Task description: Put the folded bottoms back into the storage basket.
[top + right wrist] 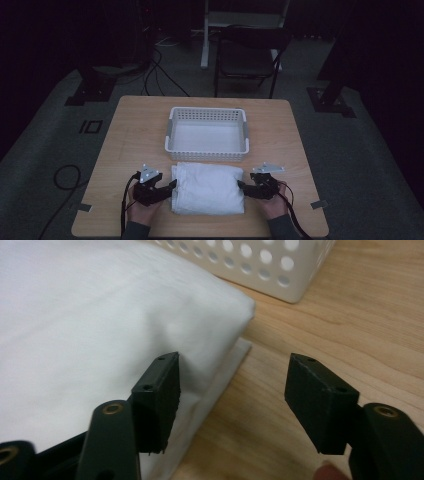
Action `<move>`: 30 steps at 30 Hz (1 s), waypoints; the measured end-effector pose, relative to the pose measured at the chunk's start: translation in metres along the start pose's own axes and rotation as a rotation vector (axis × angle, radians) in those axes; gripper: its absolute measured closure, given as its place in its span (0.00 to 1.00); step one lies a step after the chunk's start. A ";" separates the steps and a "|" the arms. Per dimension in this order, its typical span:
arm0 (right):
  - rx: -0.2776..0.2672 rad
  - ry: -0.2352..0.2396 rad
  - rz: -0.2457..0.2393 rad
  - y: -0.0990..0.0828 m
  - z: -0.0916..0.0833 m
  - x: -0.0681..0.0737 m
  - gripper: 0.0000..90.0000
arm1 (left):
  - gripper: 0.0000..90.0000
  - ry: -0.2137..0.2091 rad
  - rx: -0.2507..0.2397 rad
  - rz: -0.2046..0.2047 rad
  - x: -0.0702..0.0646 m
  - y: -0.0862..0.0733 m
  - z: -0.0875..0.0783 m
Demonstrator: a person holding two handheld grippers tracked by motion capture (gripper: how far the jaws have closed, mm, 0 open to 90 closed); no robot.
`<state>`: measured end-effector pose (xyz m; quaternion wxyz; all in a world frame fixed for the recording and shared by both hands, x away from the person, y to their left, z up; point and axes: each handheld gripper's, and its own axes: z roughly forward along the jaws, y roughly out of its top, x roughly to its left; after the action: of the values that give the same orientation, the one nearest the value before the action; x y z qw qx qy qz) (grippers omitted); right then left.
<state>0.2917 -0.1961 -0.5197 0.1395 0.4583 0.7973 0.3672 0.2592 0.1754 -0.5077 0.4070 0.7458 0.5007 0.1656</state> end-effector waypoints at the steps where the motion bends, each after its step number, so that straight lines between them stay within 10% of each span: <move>1: -0.007 0.007 0.001 0.000 -0.004 0.002 0.42 | 0.38 -0.009 -0.002 -0.001 -0.002 0.001 0.000; 13: -0.032 0.121 -0.026 -0.001 -0.013 0.021 0.35 | 0.30 -0.080 0.020 -0.008 -0.020 -0.004 0.009; 30: 0.034 0.129 0.012 -0.005 0.016 0.019 0.16 | 0.11 -0.116 0.072 -0.025 -0.009 -0.016 0.038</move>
<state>0.2872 -0.1740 -0.5326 0.0779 0.4410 0.8079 0.3832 0.2701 0.1538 -0.5417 0.4103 0.7618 0.4914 0.0990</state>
